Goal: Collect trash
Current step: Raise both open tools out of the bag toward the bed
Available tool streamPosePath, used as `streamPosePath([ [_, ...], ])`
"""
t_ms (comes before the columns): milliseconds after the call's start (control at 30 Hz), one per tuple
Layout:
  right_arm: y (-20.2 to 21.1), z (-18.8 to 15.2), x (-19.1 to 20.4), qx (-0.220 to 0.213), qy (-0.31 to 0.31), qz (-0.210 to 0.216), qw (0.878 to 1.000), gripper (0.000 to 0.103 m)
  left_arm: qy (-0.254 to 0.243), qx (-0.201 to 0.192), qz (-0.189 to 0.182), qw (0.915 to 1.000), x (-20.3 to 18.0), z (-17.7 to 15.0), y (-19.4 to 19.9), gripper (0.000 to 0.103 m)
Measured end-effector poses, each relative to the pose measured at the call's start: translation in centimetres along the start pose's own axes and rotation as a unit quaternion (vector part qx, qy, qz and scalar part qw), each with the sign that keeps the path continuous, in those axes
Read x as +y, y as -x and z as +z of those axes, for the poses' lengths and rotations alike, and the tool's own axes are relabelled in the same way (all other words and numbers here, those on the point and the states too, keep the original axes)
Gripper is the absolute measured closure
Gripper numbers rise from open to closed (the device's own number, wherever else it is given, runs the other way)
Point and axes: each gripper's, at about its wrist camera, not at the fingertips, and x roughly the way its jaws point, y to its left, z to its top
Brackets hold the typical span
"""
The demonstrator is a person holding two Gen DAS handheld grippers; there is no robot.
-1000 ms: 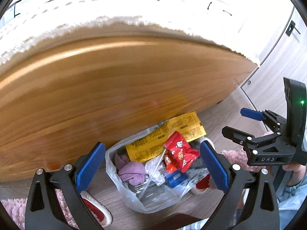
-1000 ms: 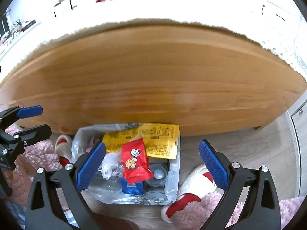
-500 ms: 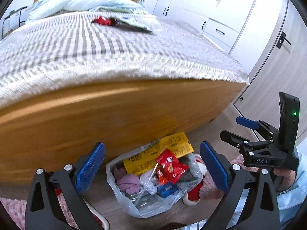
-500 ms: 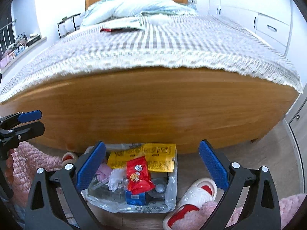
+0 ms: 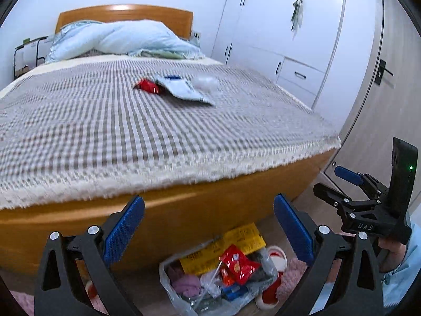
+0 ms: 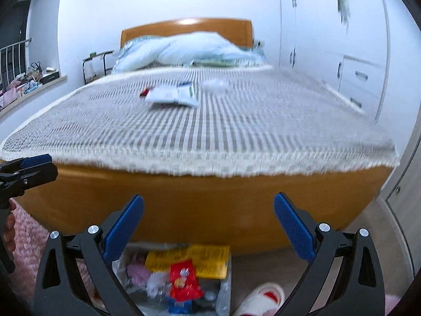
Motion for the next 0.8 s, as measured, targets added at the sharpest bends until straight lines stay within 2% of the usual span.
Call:
streamPosePath([
  [500, -0.5, 5.5, -0.8, -0.063, -0.017, -0.017, 0.998, 0.008, -0.002, -0.065, 0.011, 0.9978, 0.4, 5.3, 0.4, 0.008],
  [800, -1.3, 6.7, -0.6, -0.071, -0.012, -0.020, 0.997, 0.008, 0.005, -0.081, 0.015, 0.9966, 1.0, 7.3, -0.2, 0.008],
])
